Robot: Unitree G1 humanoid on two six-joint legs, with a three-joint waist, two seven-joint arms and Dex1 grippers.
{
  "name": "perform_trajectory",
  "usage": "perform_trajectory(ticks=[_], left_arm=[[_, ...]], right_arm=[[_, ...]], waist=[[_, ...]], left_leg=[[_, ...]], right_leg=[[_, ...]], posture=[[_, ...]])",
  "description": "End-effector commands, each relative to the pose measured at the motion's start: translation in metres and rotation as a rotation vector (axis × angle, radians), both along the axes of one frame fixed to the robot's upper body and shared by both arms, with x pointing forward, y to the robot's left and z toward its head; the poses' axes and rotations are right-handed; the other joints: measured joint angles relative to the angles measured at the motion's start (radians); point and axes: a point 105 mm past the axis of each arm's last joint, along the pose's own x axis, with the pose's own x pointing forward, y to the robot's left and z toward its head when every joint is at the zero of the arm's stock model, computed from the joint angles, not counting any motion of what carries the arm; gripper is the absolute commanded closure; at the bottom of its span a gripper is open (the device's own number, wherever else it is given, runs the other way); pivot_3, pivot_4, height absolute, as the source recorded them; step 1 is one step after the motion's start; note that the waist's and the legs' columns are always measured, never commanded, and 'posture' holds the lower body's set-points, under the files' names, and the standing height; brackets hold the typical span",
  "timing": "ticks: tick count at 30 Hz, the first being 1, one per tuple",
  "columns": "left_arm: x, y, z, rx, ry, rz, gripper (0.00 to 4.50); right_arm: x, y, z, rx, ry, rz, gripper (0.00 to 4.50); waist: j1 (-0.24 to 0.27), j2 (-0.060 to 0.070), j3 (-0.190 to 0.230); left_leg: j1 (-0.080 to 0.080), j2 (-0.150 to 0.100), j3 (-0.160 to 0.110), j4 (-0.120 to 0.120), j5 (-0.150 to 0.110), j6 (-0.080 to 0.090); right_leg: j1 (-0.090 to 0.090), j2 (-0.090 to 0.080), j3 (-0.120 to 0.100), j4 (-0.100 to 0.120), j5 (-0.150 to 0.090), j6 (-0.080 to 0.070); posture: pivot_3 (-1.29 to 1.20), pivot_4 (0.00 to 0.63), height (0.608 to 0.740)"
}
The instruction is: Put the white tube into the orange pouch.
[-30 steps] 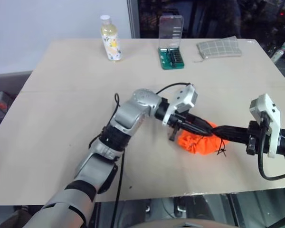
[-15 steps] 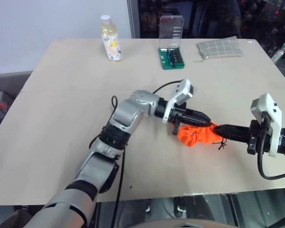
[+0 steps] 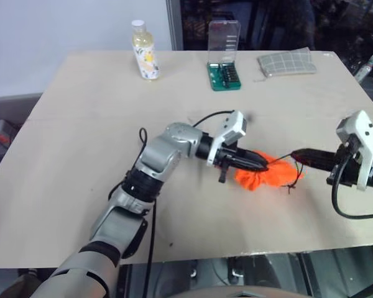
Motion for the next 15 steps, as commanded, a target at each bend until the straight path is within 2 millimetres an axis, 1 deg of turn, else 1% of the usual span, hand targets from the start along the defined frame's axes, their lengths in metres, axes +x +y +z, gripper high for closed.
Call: perform_trajectory(ticks=[1, 3, 5, 6, 8, 10, 12, 14, 15], left_arm=[[-0.002, 0.005, 0.010, -0.004, -0.010, -0.006, 4.31], [-0.003, 0.006, 0.005, 0.012, -0.015, -0.003, 4.31], [-0.002, 0.005, -0.004, 0.029, -0.019, 0.009, 4.31], [0.000, 0.005, -0.006, 0.030, -0.027, 0.019, 4.31], [0.002, 0.005, -0.010, 0.019, -0.025, 0.040, 4.31], [0.005, 0.007, -0.012, 0.006, -0.041, 0.066, 3.28], [0.007, 0.010, -0.013, -0.008, -0.069, 0.087, 2.55], [0.008, 0.018, -0.010, -0.043, -0.072, 0.119, 1.48], [0.008, 0.022, -0.009, -0.053, -0.077, 0.129, 1.01]], right_arm=[[0.028, -0.048, 0.034, -0.024, -0.194, -0.280, 4.50], [0.033, -0.054, 0.037, -0.033, -0.218, -0.317, 4.50], [0.035, -0.055, 0.032, -0.036, -0.209, -0.324, 4.50], [0.035, -0.053, 0.027, -0.040, -0.190, -0.312, 4.50], [0.030, -0.046, 0.004, -0.065, -0.123, -0.280, 4.50], [0.027, -0.043, -0.016, -0.070, -0.085, -0.279, 4.50], [0.021, -0.039, -0.035, -0.050, -0.041, -0.256, 4.50], [0.014, -0.043, -0.060, -0.064, -0.008, -0.286, 3.88], [0.011, -0.045, -0.068, -0.075, -0.001, -0.298, 3.55]], waist=[[0.000, 0.000, 0.000], [0.000, 0.000, 0.000], [-0.001, 0.000, 0.000], [0.000, 0.000, 0.000], [0.003, 0.000, 0.000], [0.006, 0.000, 0.000], [0.006, 0.000, 0.000], [0.006, 0.000, -0.001], [0.007, 0.000, -0.001]], left_leg=[[0.000, 0.000, 0.000, 0.000, 0.000, 0.000], [0.000, 0.000, 0.000, 0.000, 0.000, 0.000], [0.000, 0.000, 0.000, 0.000, 0.000, 0.000], [0.000, 0.000, 0.000, 0.000, 0.000, 0.000], [0.000, 0.000, 0.001, 0.000, 0.000, 0.000], [0.000, 0.000, 0.000, 0.000, 0.000, 0.000], [0.001, -0.001, 0.002, 0.000, 0.000, 0.000], [0.001, 0.000, 0.002, 0.000, 0.000, 0.000], [0.002, 0.000, 0.002, 0.000, 0.000, 0.000]], right_leg=[[0.000, 0.000, 0.000, 0.000, 0.000, 0.000], [0.000, 0.000, 0.000, 0.000, 0.000, 0.000], [0.000, 0.000, 0.000, 0.000, 0.000, 0.000], [0.000, 0.000, 0.000, 0.000, 0.000, 0.000], [0.000, 0.000, 0.000, 0.000, 0.001, -0.001], [0.001, 0.000, 0.000, 0.000, 0.001, -0.002], [0.001, 0.000, -0.001, 0.000, 0.001, -0.002], [0.001, 0.000, -0.002, 0.000, 0.000, 0.000], [0.001, 0.000, -0.002, 0.000, 0.000, 0.001]], posture=[[0.00, 0.150, 0.740], [0.00, 0.150, 0.740], [0.00, 0.150, 0.740], [0.00, 0.150, 0.740], [0.00, 0.150, 0.740], [0.00, 0.150, 0.740], [0.00, 0.150, 0.740], [0.00, 0.150, 0.740], [0.00, 0.150, 0.740]])
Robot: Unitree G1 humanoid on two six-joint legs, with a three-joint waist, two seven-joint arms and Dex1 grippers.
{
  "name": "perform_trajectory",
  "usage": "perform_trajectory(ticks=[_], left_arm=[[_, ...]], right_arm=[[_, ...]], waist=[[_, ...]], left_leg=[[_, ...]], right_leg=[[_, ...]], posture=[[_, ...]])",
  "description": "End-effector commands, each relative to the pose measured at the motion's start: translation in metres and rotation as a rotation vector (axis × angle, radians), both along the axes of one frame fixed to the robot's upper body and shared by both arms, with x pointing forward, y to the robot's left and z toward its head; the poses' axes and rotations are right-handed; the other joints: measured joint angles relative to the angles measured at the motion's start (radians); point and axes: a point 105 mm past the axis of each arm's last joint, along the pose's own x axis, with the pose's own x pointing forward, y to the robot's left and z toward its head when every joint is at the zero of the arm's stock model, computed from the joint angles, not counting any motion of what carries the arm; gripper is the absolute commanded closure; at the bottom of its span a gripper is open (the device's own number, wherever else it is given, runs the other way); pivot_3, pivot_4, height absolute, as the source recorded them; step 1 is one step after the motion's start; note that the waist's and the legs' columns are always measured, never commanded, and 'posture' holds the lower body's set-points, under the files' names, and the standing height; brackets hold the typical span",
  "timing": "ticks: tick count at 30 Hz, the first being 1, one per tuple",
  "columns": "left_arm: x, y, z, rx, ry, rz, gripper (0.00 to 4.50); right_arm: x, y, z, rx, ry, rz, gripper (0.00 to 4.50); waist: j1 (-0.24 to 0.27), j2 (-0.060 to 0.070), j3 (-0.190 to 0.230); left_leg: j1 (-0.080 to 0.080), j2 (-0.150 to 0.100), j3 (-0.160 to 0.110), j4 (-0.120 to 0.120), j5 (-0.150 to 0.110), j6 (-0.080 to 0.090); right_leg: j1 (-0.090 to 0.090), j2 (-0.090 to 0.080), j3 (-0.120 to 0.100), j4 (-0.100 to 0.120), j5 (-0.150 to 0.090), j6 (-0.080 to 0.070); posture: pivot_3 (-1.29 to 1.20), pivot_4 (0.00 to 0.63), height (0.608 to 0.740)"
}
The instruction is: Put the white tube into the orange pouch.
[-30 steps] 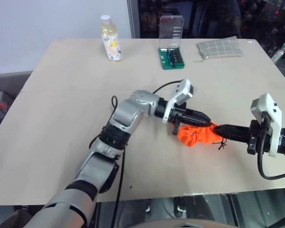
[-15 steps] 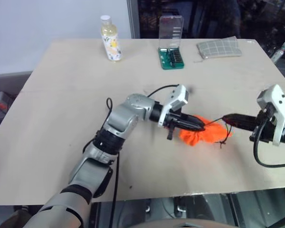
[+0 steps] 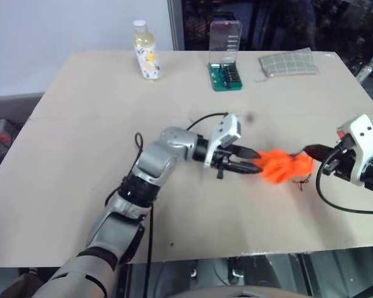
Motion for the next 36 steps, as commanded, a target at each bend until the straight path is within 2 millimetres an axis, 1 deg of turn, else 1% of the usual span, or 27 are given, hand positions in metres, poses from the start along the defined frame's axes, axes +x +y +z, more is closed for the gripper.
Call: perform_trajectory(ticks=[1, 2, 3, 5, 6, 8, 10, 11, 13, 15, 19, 21, 22, 24, 26, 28, 29, 30, 31, 32, 34, 36], left_arm=[[0.001, 0.013, 0.019, -0.082, -0.083, 0.050, 0.56], [0.005, 0.021, 0.022, -0.100, -0.092, 0.096, 0.11], [0.008, 0.036, 0.021, -0.095, -0.110, 0.155, 0.00], [0.012, 0.060, 0.016, -0.069, -0.128, 0.237, 0.00], [0.013, 0.070, 0.013, -0.058, -0.129, 0.270, 0.00], [0.013, 0.085, 0.010, -0.050, -0.123, 0.319, 0.00], [0.012, 0.098, 0.008, -0.044, -0.115, 0.356, 0.00], [0.011, 0.102, 0.007, -0.038, -0.112, 0.371, 0.00], [0.010, 0.109, 0.004, -0.030, -0.113, 0.399, 0.00], [0.011, 0.113, 0.003, -0.031, -0.114, 0.424, 0.00], [0.014, 0.119, 0.004, -0.040, -0.122, 0.464, 0.00], [0.011, 0.123, 0.005, -0.042, -0.125, 0.475, 0.00], [0.009, 0.126, 0.006, -0.039, -0.128, 0.479, 0.00], [0.007, 0.134, 0.008, -0.036, -0.130, 0.497, 0.00], [0.004, 0.145, 0.007, -0.023, -0.135, 0.524, 0.00], [0.001, 0.152, 0.007, -0.015, -0.154, 0.545, 0.00], [-0.001, 0.157, 0.005, -0.004, -0.167, 0.574, 0.00], [-0.004, 0.165, 0.001, 0.017, -0.164, 0.601, 0.00], [-0.011, 0.171, -0.001, 0.020, -0.144, 0.609, 0.00], [-0.017, 0.177, -0.004, 0.024, -0.125, 0.624, 0.00], [-0.029, 0.187, -0.007, 0.014, -0.083, 0.642, 0.00], [-0.037, 0.196, -0.006, 0.005, -0.069, 0.675, 0.00]], right_arm=[[-0.012, -0.005, -0.017, -0.047, -0.019, -0.024, 3.10], [-0.020, -0.007, -0.021, -0.052, -0.016, -0.022, 2.67], [-0.030, -0.009, -0.021, -0.044, -0.020, -0.021, 2.15], [-0.044, -0.015, -0.021, -0.052, -0.026, -0.025, 1.03], [-0.049, -0.019, -0.022, -0.063, -0.016, -0.031, 0.67], [-0.059, -0.025, -0.026, -0.099, 0.012, -0.020, 0.67], [-0.064, -0.030, -0.029, -0.117, 0.044, -0.018, 0.67], [-0.066, -0.030, -0.033, -0.128, 0.066, -0.005, 0.67], [-0.069, -0.020, -0.046, -0.124, 0.142, 0.065, 0.67], [-0.065, -0.002, -0.058, -0.128, 0.170, 0.147, 0.67], [-0.038, 0.035, -0.070, -0.091, 0.119, 0.235, 0.67], [-0.026, 0.048, -0.074, -0.092, 0.091, 0.262, 0.67], [-0.018, 0.057, -0.073, -0.068, 0.075, 0.276, 0.67], [-0.006, 0.071, -0.068, -0.035, 0.037, 0.294, 0.67], [0.008, 0.084, -0.062, -0.021, -0.005, 0.312, 0.67], [0.015, 0.090, -0.057, -0.029, -0.038, 0.327, 0.67], [0.014, 0.086, -0.052, -0.029, -0.044, 0.327, 0.67], [0.008, 0.078, -0.045, -0.041, -0.054, 0.340, 0.67], [-0.002, 0.070, -0.037, -0.054, -0.059, 0.357, 0.25], [-0.014, 0.063, -0.031, -0.048, -0.046, 0.371, 0.11], [-0.035, 0.050, -0.022, -0.056, -0.029, 0.381, 0.05], [-0.051, 0.034, -0.012, -0.103, -0.049, 0.359, 0.05]], waist=[[0.000, 0.001, 0.000], [-0.002, 0.001, 0.000], [-0.004, 0.001, 0.000], [-0.009, 0.003, -0.001], [-0.011, 0.004, -0.002], [-0.012, 0.005, -0.003], [-0.009, 0.005, -0.003], [-0.009, 0.005, -0.003], [-0.009, 0.005, -0.003], [-0.010, 0.003, -0.004], [-0.013, 0.003, -0.004], [-0.013, 0.003, -0.004], [-0.011, 0.003, -0.004], [-0.011, 0.003, -0.004], [-0.013, 0.003, -0.004], [-0.011, 0.003, -0.004], [-0.009, 0.003, -0.004], [-0.006, 0.003, -0.004], [-0.003, 0.003, -0.004], [0.001, 0.004, -0.003], [0.003, 0.004, -0.003], [0.002, 0.004, -0.003]], left_leg=[[0.000, 0.000, 0.000, -0.001, 0.000, 0.000], [0.000, 0.000, 0.000, -0.001, 0.000, 0.000], [0.001, 0.001, 0.000, -0.001, 0.000, 0.000], [0.002, 0.001, 0.000, -0.002, 0.000, -0.001], [0.003, 0.002, 0.000, -0.003, 0.000, -0.001], [0.005, 0.002, 0.003, -0.003, 0.001, -0.001], [0.005, 0.002, 0.002, -0.003, 0.000, -0.001], [0.005, 0.002, 0.002, -0.002, -0.002, 0.003], [0.005, 0.002, 0.001, -0.002, -0.002, 0.003], [0.005, 0.002, 0.001, -0.001, -0.002, 0.003], [0.005, 0.002, -0.001, -0.001, -0.002, 0.002], [0.005, 0.002, -0.001, -0.002, -0.001, 0.002], [0.005, 0.002, -0.001, -0.002, 0.001, -0.002], [0.003, 0.002, 0.000, -0.003, 0.001, -0.003], [0.003, 0.002, 0.001, -0.003, 0.001, -0.003], [0.003, 0.001, 0.002, -0.004, 0.001, -0.003], [0.003, 0.001, 0.002, -0.004, 0.001, -0.003], [0.003, 0.001, 0.002, -0.004, 0.001, -0.003], [0.003, 0.001, 0.001, -0.004, 0.001, -0.002], [0.003, 0.000, 0.001, -0.004, 0.001, -0.002], [0.001, -0.001, 0.001, -0.004, 0.000, 0.000], [0.000, 0.000, 0.000, -0.004, -0.001, 0.000]], right_leg=[[0.000, 0.000, 0.001, 0.000, 0.000, 0.000], [0.000, 0.000, 0.001, 0.000, 0.000, 0.000], [0.000, 0.000, 0.003, 0.000, 0.000, 0.000], [0.000, 0.001, 0.004, 0.000, 0.000, 0.000], [0.000, 0.001, 0.004, 0.000, 0.000, 0.000], [0.000, 0.002, 0.005, 0.000, 0.000, 0.000], [0.001, 0.002, 0.003, 0.000, -0.001, 0.000], [0.001, 0.002, 0.003, 0.000, -0.001, -0.001], [0.001, 0.001, 0.004, 0.000, -0.003, -0.004], [0.002, 0.001, 0.005, 0.000, -0.003, -0.004], [0.002, 0.001, 0.007, 0.000, -0.002, -0.004], [0.002, 0.002, 0.007, 0.001, -0.002, -0.004], [0.001, 0.003, 0.007, 0.001, -0.002, -0.003], [-0.001, 0.003, 0.007, 0.001, 0.000, -0.001], [-0.001, 0.004, 0.007, 0.000, 0.001, -0.002], [-0.002, 0.003, 0.006, 0.001, 0.000, 0.000], [-0.002, 0.003, 0.006, 0.000, 0.000, 0.000], [-0.002, 0.002, 0.005, 0.000, 0.000, 0.000], [-0.001, 0.002, 0.005, 0.000, 0.000, -0.001], [-0.001, 0.001, 0.005, 0.000, 0.000, -0.001], [-0.002, -0.001, 0.006, -0.001, 0.001, -0.002], [-0.001, -0.001, 0.006, -0.002, 0.000, -0.001]], posture=[[0.00, 0.150, 0.740], [0.00, 0.150, 0.740], [0.00, 0.150, 0.740], [0.00, 0.150, 0.740], [0.00, 0.150, 0.740], [0.00, 0.150, 0.740], [0.00, 0.150, 0.740], [0.00, 0.150, 0.740], [0.00, 0.150, 0.740], [0.00, 0.150, 0.740], [0.00, 0.150, 0.740], [0.00, 0.150, 0.740], [0.00, 0.150, 0.740], [0.00, 0.150, 0.740], [0.00, 0.150, 0.740], [0.00, 0.150, 0.740], [0.00, 0.150, 0.740], [0.00, 0.150, 0.740], [0.00, 0.150, 0.740], [0.00, 0.150, 0.740], [0.00, 0.150, 0.740], [0.00, 0.150, 0.740]])
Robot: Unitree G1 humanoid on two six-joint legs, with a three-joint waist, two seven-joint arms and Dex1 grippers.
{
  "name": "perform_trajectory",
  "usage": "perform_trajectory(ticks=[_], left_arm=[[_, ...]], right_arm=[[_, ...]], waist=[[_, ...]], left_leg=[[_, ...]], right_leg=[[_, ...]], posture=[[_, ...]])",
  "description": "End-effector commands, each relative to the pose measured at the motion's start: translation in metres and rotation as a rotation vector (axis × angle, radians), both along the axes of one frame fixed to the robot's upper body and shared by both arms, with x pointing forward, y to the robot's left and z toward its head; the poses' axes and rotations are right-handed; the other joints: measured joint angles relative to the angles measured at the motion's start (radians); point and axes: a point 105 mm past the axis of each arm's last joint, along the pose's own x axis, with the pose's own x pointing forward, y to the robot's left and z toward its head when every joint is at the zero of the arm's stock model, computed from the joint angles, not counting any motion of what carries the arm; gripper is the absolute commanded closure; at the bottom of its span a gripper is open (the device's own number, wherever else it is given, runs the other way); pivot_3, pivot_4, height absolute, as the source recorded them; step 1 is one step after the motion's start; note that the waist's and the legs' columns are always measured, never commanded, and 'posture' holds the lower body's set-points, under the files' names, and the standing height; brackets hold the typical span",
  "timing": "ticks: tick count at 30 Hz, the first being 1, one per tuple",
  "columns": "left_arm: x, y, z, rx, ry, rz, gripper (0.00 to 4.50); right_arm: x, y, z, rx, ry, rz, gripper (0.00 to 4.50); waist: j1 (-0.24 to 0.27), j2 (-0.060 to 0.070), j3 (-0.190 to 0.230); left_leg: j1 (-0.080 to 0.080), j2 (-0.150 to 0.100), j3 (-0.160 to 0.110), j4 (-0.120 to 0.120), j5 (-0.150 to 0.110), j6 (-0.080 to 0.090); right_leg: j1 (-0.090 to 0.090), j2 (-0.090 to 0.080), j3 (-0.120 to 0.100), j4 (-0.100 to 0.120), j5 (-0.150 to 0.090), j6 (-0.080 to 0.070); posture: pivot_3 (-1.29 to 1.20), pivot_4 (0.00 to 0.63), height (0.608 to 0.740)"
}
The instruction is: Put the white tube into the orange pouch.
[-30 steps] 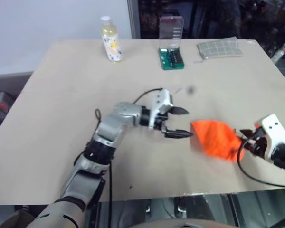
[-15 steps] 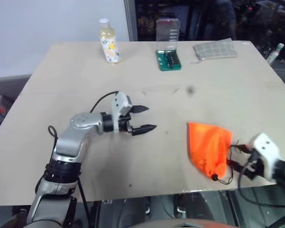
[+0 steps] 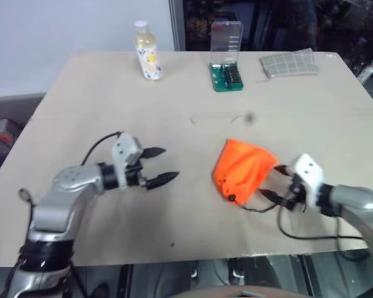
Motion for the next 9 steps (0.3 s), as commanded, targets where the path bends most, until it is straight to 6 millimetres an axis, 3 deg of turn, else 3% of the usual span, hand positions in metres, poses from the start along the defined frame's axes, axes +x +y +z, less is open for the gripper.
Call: perform_trajectory(ticks=[1, 5, 9], left_arm=[[-0.013, 0.009, 0.021, -0.023, -0.066, 0.023, 0.00], [-0.022, 0.019, 0.024, -0.035, -0.055, 0.070, 0.00], [-0.030, 0.026, 0.022, -0.023, -0.028, 0.073, 0.00]], right_arm=[[-0.025, -0.016, 0.037, -0.042, -0.112, 0.014, 0.05], [-0.046, -0.040, 0.049, -0.086, -0.119, -0.036, 0.05], [-0.057, -0.058, 0.047, -0.129, -0.114, -0.075, 0.05]], waist=[[-0.001, 0.000, 0.000], [-0.003, 0.000, 0.000], [-0.007, 0.001, -0.001]], left_leg=[[0.001, 0.001, 0.000, 0.000, 0.000, 0.000], [0.005, 0.002, -0.002, 0.000, -0.004, -0.002], [0.006, 0.002, -0.003, 0.000, -0.004, -0.004]], right_leg=[[0.001, 0.000, 0.000, 0.000, -0.001, 0.001], [0.004, -0.002, -0.001, 0.000, -0.004, -0.001], [0.003, -0.004, -0.002, 0.000, -0.004, -0.001]], posture=[[0.00, 0.150, 0.740], [0.00, 0.150, 0.740], [0.00, 0.150, 0.740]])
